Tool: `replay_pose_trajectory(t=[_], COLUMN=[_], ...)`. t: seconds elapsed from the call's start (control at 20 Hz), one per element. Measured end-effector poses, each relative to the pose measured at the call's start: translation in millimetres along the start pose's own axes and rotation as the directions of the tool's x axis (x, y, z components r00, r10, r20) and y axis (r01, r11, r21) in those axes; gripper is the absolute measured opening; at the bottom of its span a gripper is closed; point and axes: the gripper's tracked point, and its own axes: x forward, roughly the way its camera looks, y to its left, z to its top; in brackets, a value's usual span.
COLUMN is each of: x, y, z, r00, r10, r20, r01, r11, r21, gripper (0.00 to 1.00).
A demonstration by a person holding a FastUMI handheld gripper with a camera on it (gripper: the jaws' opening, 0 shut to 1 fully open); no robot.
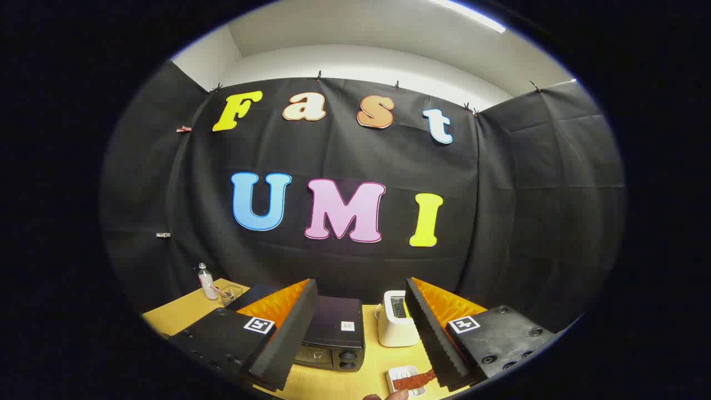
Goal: Open the toaster oven, put the food inside, and close the toaster oven door.
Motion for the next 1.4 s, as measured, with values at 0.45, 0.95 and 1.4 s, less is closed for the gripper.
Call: replay_pose_trajectory(t=[0.45, 0.95, 1.4], x=[-1, 0, 12], y=[4, 20, 69], z=[-2, -6, -22], r00=[1.000, 0.999, 0.996], r10=[0.011, 0.034, 0.087], r20=[0.003, -0.004, -0.008], r01=[-0.011, -0.034, -0.086], r11=[1.000, 0.999, 0.996], r21=[0.005, -0.014, 0.022], gripper=[0.97, 0.97, 0.97])
